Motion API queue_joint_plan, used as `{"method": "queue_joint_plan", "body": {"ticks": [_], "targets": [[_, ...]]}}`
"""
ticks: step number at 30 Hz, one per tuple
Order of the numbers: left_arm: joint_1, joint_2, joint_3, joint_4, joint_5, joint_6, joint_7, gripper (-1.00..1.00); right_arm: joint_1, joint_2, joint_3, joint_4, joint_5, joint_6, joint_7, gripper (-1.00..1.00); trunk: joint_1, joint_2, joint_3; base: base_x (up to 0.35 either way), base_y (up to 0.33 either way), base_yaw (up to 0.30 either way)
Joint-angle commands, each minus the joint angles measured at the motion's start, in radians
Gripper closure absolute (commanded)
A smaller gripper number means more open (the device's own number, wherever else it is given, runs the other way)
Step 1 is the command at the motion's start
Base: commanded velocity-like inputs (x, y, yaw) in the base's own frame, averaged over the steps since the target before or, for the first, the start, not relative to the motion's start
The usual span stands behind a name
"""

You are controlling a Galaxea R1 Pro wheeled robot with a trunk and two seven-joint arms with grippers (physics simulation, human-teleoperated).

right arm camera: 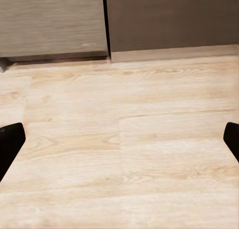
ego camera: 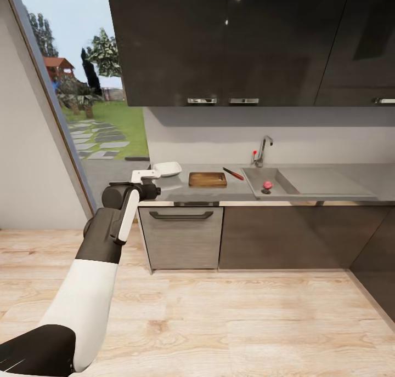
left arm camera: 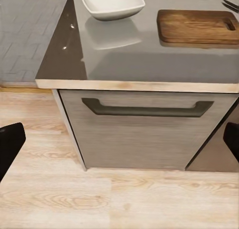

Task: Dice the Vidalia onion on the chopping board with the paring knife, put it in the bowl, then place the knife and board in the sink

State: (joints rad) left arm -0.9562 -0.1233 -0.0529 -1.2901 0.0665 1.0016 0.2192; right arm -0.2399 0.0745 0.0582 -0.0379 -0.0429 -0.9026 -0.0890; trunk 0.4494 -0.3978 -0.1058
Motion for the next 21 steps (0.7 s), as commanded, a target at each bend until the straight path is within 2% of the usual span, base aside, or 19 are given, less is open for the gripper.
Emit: {"method": "queue_joint_plan", "body": {"ticks": [1, 21], "targets": [[-0.001, 0.0, -0.001, -0.002, 0.007, 0.003, 0.008, -1.0, -0.001, 0.0, 0.007, 0.001, -0.004, -0.002, -0.006, -1.0, 0.001, -0.002, -0.002, 0.0, 0.0, 0.0], [-0.001, 0.012, -0.002, -0.034, 0.007, 0.005, 0.005, -1.0, 0.0, 0.001, 0.008, 0.001, -0.003, -0.002, -0.004, -1.0, 0.001, -0.002, -0.002, 0.0, 0.0, 0.0]]}}
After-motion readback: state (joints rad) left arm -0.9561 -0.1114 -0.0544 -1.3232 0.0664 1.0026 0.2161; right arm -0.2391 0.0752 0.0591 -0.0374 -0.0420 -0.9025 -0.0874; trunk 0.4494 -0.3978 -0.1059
